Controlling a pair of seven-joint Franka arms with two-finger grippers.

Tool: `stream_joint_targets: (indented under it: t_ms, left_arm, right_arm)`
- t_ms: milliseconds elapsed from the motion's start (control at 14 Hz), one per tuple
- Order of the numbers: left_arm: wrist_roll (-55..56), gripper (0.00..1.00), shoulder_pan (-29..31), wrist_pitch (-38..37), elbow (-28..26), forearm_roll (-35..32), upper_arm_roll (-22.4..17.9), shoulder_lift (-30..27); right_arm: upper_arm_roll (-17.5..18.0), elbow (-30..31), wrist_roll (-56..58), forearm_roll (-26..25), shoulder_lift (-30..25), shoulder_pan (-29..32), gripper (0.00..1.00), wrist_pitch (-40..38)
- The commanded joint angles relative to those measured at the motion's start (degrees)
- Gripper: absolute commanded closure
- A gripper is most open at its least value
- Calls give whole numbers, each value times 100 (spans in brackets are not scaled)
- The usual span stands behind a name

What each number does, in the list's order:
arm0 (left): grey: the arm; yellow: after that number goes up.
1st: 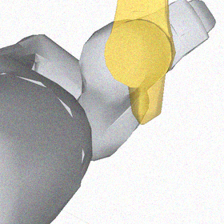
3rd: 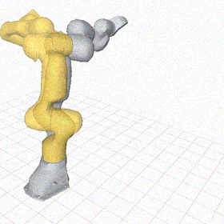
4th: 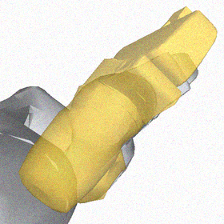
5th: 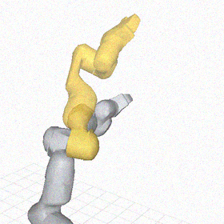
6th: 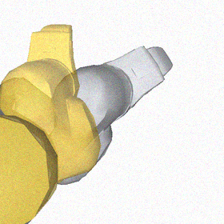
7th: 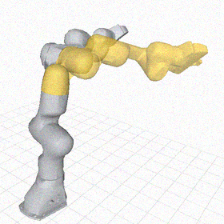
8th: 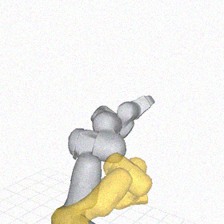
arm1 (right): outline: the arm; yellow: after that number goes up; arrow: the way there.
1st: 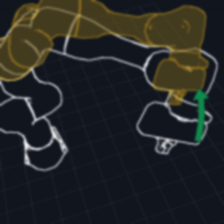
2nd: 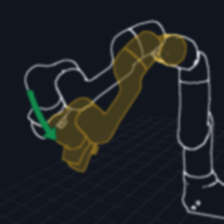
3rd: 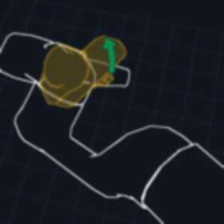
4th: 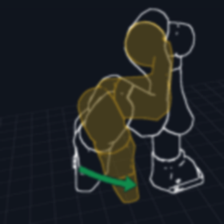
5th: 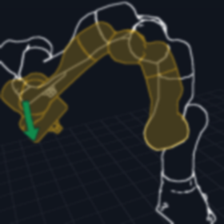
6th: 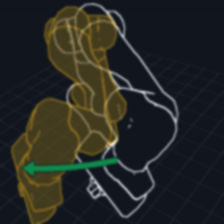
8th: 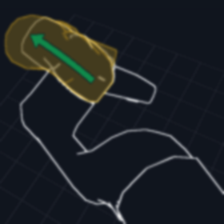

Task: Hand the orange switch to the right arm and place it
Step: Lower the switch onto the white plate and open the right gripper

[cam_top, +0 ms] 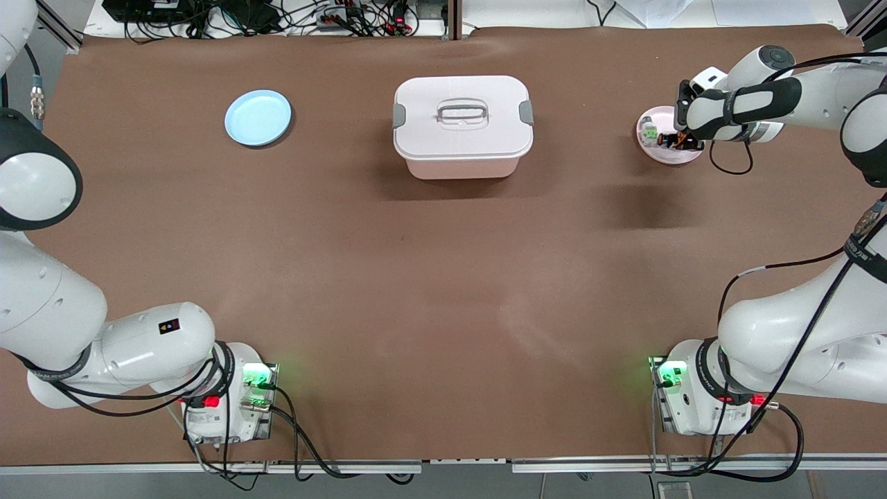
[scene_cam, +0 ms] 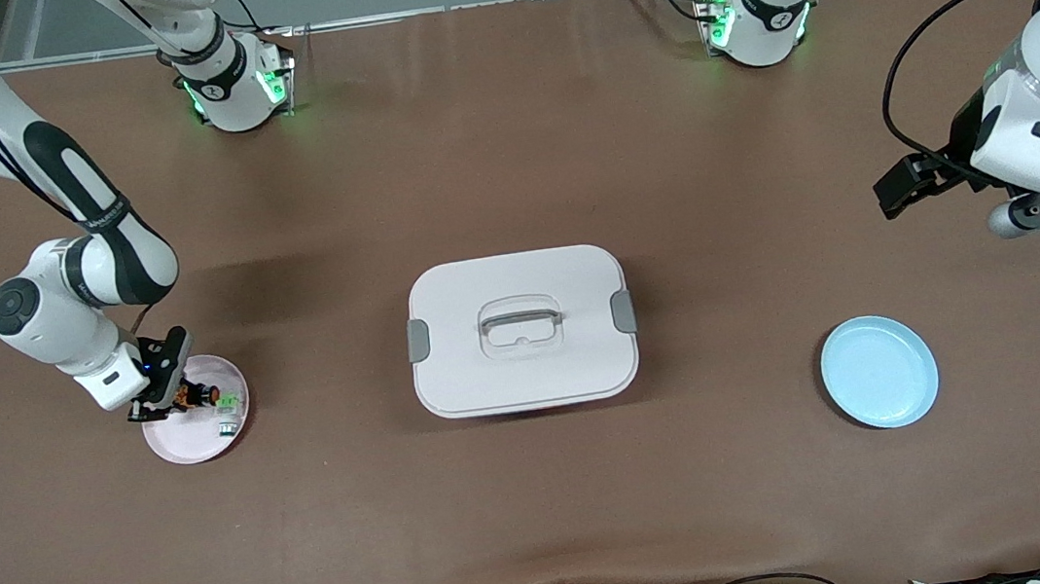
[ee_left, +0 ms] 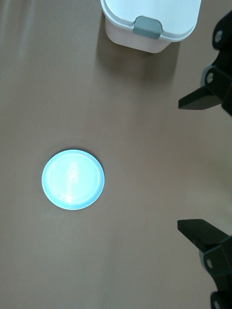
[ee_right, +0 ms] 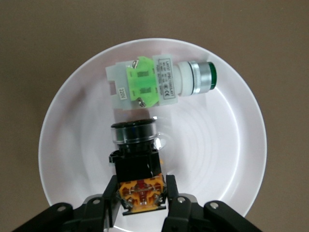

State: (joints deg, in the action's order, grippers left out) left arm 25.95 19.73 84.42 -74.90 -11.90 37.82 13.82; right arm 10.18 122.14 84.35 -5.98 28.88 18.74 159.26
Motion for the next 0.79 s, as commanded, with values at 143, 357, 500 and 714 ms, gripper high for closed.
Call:
stream_joint_targets:
  t_ms: [143, 357, 500, 714]
  left_arm:
    - [-28, 0, 40, -66, -87, -23, 6, -248]
    - [-72, 0, 48, -224, -87, -23, -12, -336]
    - [-98, 0, 48, -233, -87, -23, -12, -415]
    - [-133, 0, 40, -251, -95, 3, -38, -495]
  right_arm:
    - [255, -260, -6, 0, -153, 147, 0, -691]
    - [353, -663, -111, 139, -583, 191, 0, -1920]
    - [336, -1067, -155, 579, -751, 200, 0, -2782]
    - [300, -1788, -688, 598, -761, 261, 0, -4031]
